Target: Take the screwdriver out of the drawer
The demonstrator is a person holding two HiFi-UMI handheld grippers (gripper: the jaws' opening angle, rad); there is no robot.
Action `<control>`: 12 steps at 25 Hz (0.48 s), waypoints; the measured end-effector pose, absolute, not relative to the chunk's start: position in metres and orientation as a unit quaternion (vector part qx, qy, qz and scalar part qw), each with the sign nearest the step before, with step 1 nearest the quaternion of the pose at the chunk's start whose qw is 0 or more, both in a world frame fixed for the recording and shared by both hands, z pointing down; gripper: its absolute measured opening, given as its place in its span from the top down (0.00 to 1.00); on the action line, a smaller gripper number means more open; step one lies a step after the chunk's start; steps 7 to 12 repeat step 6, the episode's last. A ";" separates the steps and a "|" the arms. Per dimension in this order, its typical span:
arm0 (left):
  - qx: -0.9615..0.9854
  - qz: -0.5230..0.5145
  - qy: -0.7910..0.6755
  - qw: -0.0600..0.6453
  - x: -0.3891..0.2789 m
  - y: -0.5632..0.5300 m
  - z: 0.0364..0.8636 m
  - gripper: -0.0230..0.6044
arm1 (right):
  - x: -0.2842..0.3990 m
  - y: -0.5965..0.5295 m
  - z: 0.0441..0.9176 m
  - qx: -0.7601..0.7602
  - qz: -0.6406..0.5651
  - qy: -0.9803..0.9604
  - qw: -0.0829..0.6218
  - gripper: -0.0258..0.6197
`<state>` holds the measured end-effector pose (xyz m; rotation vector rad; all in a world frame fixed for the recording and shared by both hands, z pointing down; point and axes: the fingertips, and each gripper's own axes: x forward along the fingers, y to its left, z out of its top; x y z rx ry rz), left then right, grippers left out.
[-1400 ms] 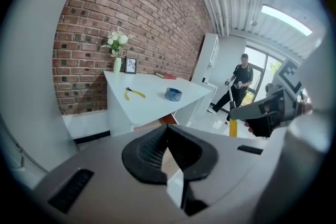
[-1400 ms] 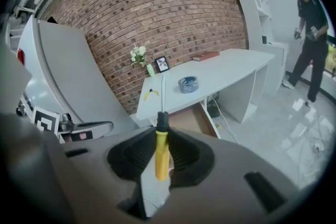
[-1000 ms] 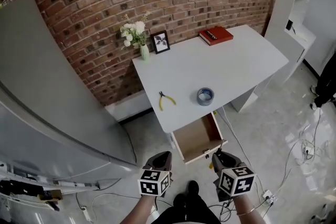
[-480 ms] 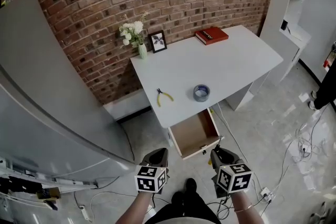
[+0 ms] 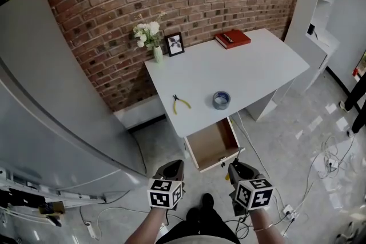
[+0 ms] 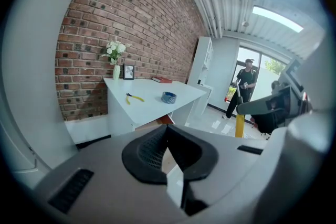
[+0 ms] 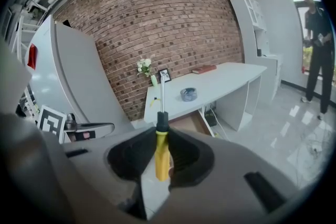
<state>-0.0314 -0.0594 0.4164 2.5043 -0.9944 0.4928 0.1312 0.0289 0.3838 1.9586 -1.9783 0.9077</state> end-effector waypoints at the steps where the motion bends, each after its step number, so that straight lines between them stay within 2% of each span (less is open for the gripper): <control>1: 0.896 0.176 -0.356 0.200 -0.032 -0.059 0.416 0.97 | 0.130 0.029 0.384 0.664 0.308 -0.672 0.108 0.84; 12: 0.895 0.176 -0.357 0.200 -0.037 -0.060 0.414 0.97 | 0.124 0.027 0.382 0.664 0.304 -0.673 0.112 0.84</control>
